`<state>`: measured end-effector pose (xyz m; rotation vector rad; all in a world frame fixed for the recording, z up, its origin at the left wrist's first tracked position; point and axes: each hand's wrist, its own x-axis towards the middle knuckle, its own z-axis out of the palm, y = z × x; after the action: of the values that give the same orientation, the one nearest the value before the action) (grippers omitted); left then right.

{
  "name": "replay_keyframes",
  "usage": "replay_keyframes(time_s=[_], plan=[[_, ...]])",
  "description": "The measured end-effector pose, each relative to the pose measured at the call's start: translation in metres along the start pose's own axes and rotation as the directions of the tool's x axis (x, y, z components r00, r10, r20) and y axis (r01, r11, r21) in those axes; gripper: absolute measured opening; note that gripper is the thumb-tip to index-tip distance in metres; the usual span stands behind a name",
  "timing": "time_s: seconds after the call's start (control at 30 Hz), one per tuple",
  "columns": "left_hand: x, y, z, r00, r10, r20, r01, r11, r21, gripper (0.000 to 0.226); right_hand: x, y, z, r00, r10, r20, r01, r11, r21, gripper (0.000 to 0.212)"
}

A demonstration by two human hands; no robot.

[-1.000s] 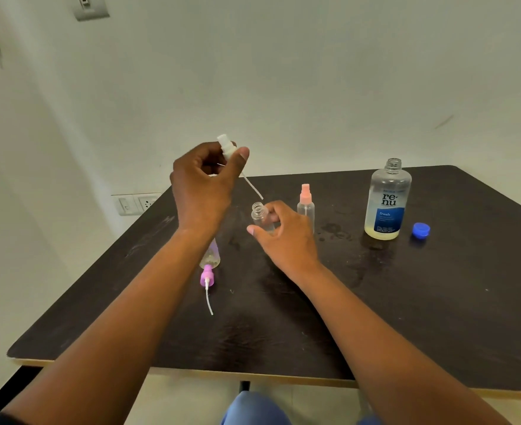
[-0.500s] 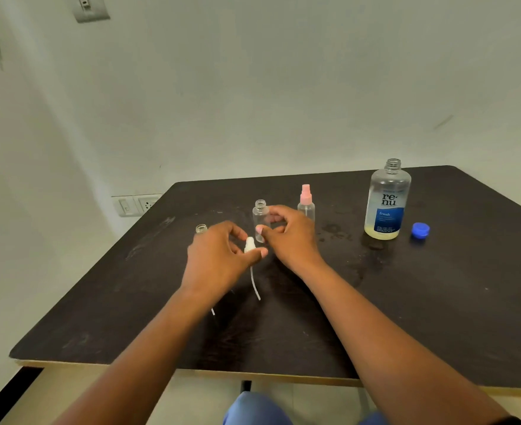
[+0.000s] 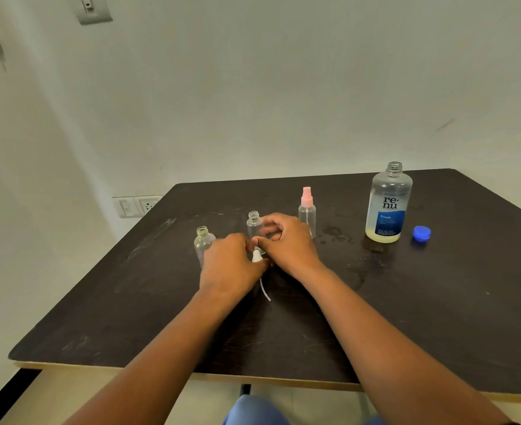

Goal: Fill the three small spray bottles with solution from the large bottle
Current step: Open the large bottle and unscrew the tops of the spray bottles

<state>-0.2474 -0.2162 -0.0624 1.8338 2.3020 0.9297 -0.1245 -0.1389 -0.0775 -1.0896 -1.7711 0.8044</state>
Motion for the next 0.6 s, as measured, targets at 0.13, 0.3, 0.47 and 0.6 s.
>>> replay_keyframes(time_s=[0.13, 0.3, 0.47, 0.6], plan=[[0.001, 0.001, 0.001, 1.0, -0.012, -0.003, 0.012, 1.0, -0.013, 0.03, 0.0, 0.0, -0.001, 1.0, 0.015, 0.004, -0.015, 1.0, 0.004, 0.037], [-0.001, 0.002, -0.001, 1.0, 0.005, -0.004, -0.005, 1.0, -0.002, 0.029, -0.001, -0.001, -0.001, 1.0, 0.007, -0.001, -0.007, 1.0, -0.017, 0.037], [-0.004, 0.004, -0.007, 0.999, 0.037, -0.015, -0.037, 0.999, -0.012, 0.032, -0.002, -0.002, -0.001, 1.0, -0.003, -0.017, 0.003, 1.0, -0.024, 0.04], [-0.008, 0.005, -0.013, 0.997, 0.069, -0.046, -0.069, 0.998, -0.006, 0.045, -0.002, -0.003, -0.005, 0.999, -0.003, -0.051, 0.004, 1.0, 0.017, 0.049]])
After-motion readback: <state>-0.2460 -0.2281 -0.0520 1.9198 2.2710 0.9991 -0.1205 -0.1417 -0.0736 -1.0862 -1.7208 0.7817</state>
